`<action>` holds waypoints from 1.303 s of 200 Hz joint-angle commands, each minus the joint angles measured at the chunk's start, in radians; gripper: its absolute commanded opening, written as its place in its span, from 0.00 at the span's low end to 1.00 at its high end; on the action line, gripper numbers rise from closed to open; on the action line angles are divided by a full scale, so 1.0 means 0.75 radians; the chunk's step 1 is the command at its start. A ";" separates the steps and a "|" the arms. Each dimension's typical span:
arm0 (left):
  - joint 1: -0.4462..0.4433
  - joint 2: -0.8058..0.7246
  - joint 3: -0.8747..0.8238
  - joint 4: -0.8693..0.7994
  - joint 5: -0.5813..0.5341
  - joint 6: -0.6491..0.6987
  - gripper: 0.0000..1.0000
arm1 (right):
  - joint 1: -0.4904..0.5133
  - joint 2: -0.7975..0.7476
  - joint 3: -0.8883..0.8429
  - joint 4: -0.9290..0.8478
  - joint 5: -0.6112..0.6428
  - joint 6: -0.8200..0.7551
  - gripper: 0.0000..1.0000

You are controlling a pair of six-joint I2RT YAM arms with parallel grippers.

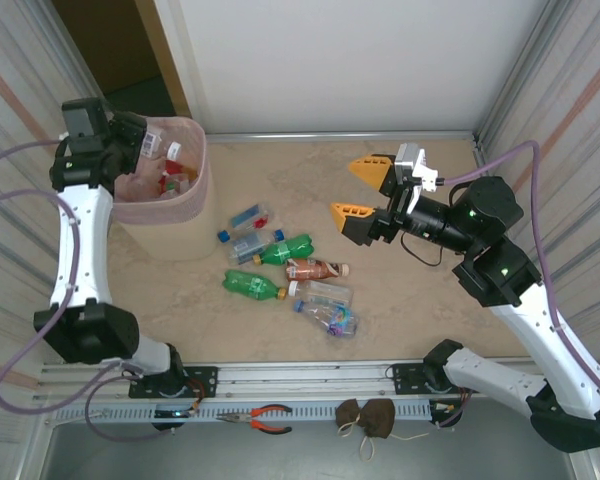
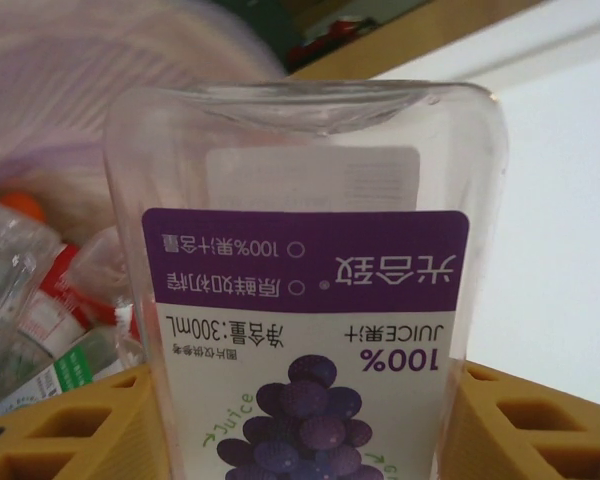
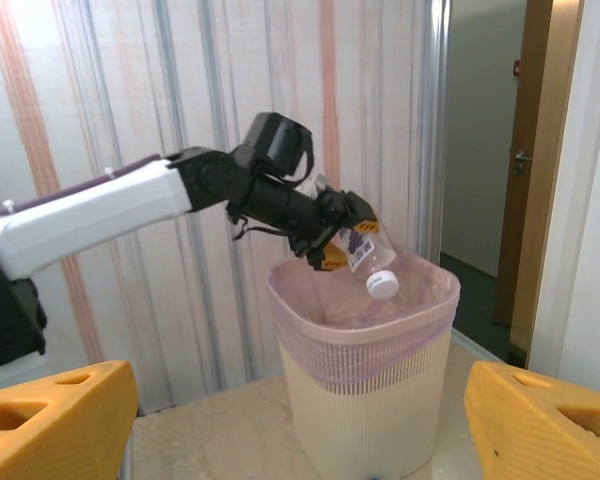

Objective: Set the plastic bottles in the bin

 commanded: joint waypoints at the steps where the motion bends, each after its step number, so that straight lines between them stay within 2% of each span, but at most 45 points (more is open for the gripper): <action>1: 0.017 0.070 0.055 -0.120 -0.027 -0.254 0.54 | -0.014 -0.034 -0.016 -0.007 0.026 -0.030 0.84; 36: 0.030 0.183 0.073 -0.179 -0.019 -0.372 0.60 | -0.031 -0.050 -0.029 -0.021 0.027 -0.034 0.84; 70: 0.048 0.256 0.086 -0.202 -0.023 -0.413 0.67 | -0.053 -0.056 -0.037 -0.026 0.020 -0.033 0.84; 99: 0.054 0.252 0.092 -0.205 -0.010 -0.416 0.80 | -0.064 -0.063 -0.037 -0.028 0.021 -0.031 0.84; 137: 0.054 0.188 0.109 -0.200 -0.018 -0.383 0.86 | -0.067 -0.057 -0.026 -0.028 0.012 -0.027 0.84; 180: 0.053 0.113 0.112 -0.158 -0.015 -0.313 0.82 | -0.066 -0.046 -0.019 -0.017 0.001 -0.015 0.84; 215: 0.054 0.104 0.098 -0.020 0.081 -0.218 0.76 | -0.066 -0.041 -0.016 -0.011 -0.005 -0.004 0.83; 234: 0.054 0.119 0.096 0.035 0.124 -0.179 0.68 | -0.066 -0.038 -0.017 -0.009 -0.007 0.002 0.84; 260: 0.053 0.159 0.105 0.126 0.187 -0.137 0.61 | -0.066 -0.036 -0.017 -0.007 -0.007 0.004 0.83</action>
